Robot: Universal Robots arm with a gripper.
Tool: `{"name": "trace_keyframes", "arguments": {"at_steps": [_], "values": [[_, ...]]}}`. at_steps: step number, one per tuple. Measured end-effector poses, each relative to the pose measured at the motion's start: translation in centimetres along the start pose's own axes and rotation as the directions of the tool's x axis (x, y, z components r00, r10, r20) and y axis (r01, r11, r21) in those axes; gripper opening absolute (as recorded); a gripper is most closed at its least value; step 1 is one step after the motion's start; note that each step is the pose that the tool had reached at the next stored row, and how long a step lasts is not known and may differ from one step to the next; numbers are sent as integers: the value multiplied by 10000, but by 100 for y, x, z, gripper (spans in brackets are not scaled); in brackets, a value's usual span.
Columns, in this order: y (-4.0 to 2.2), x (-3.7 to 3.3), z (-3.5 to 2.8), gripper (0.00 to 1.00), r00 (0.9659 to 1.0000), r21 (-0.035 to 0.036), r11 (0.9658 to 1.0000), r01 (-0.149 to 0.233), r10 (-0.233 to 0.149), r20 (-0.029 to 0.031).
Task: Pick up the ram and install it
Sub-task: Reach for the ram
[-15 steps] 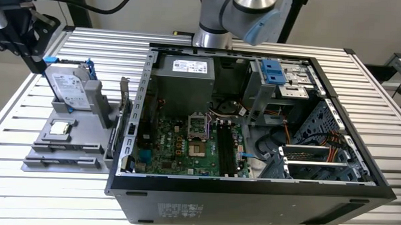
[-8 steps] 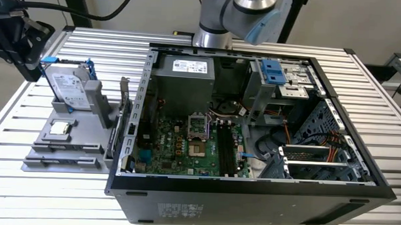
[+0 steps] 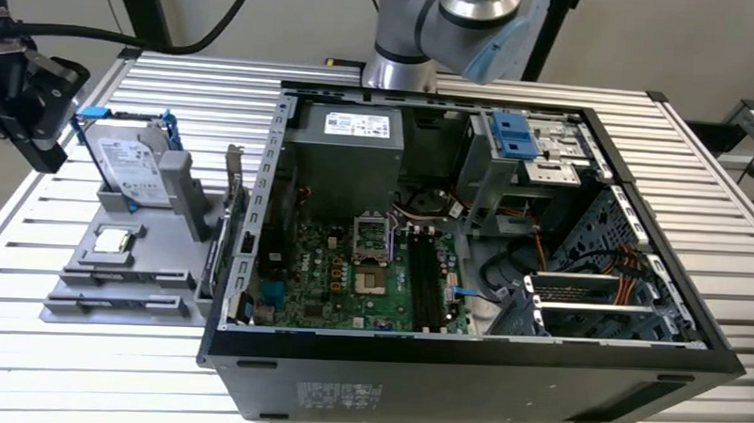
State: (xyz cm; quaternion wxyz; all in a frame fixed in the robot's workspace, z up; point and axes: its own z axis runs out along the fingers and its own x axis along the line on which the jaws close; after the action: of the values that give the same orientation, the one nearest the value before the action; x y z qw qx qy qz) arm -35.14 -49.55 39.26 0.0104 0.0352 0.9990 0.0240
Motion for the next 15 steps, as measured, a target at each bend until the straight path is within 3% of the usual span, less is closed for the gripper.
{"name": "trace_keyframes", "arguments": {"at_steps": [5,15], "values": [[-77,15,-4,0,10000,0,10000,73,-73,-4],[-91,72,-5,0,9988,-9,9988,480,-480,-24]]}}
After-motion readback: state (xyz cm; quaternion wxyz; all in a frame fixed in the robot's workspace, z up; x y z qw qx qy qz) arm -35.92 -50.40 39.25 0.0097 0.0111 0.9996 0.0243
